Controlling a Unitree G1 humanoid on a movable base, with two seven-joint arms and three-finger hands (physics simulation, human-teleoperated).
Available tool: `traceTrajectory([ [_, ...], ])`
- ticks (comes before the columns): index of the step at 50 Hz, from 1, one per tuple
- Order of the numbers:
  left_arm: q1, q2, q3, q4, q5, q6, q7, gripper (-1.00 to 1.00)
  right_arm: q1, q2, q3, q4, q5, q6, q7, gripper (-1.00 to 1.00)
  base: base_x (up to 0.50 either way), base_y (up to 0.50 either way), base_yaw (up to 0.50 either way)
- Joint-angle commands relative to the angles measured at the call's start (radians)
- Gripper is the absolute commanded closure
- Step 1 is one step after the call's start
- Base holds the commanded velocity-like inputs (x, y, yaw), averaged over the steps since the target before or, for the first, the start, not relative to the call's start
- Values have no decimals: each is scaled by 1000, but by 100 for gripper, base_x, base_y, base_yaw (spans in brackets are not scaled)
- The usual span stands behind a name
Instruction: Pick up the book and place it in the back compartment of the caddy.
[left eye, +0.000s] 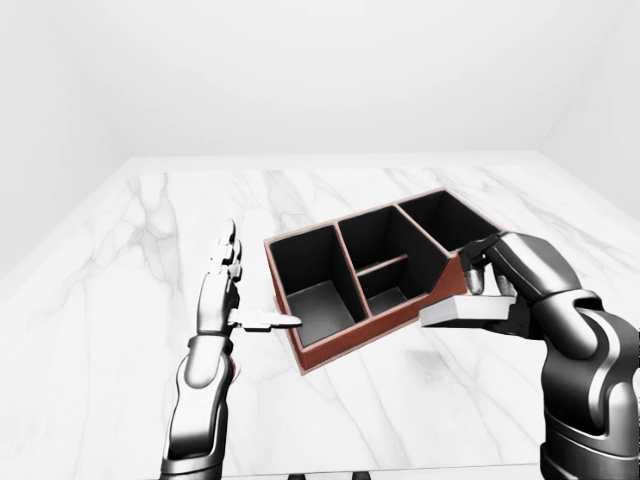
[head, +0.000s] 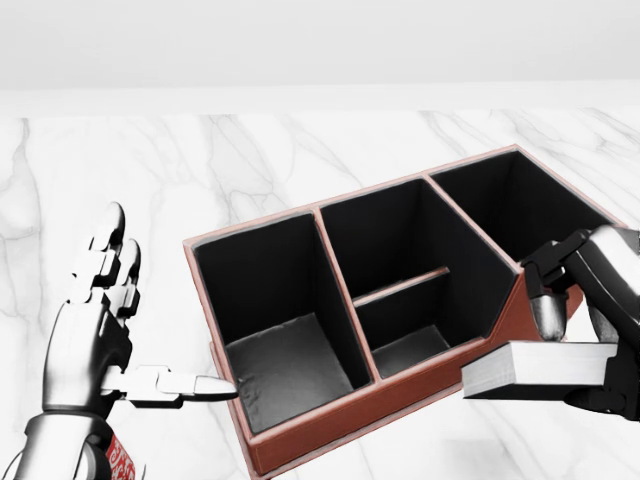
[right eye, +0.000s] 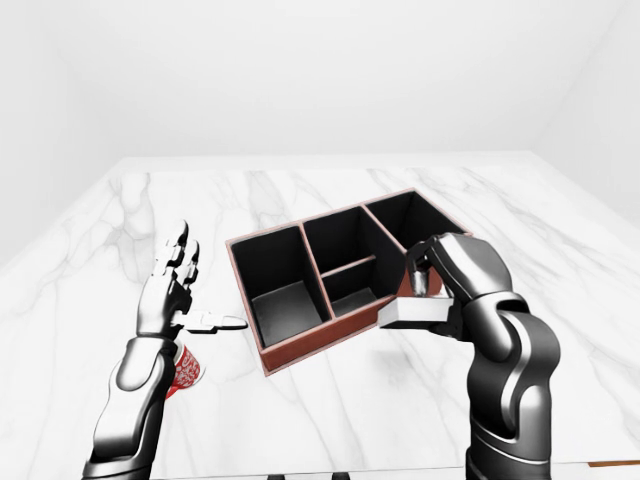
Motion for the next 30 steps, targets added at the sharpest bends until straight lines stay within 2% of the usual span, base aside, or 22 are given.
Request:
traceTrajectory([
  [1, 2, -1, -3, 2, 1, 0, 0, -100, -60, -11, 25, -2, -39, 0, 0, 100, 0, 0, 0],
  [11, 4, -2, -4, 8, 3, 0, 0, -100, -155, -24, 72, -1, -75, 0, 0, 100, 0, 0, 0],
  [30, 1, -1, -4, 8, 4, 0, 1, -100, -231, -1, 138, 74, -99, 0, 0, 100, 0, 0, 0],
])
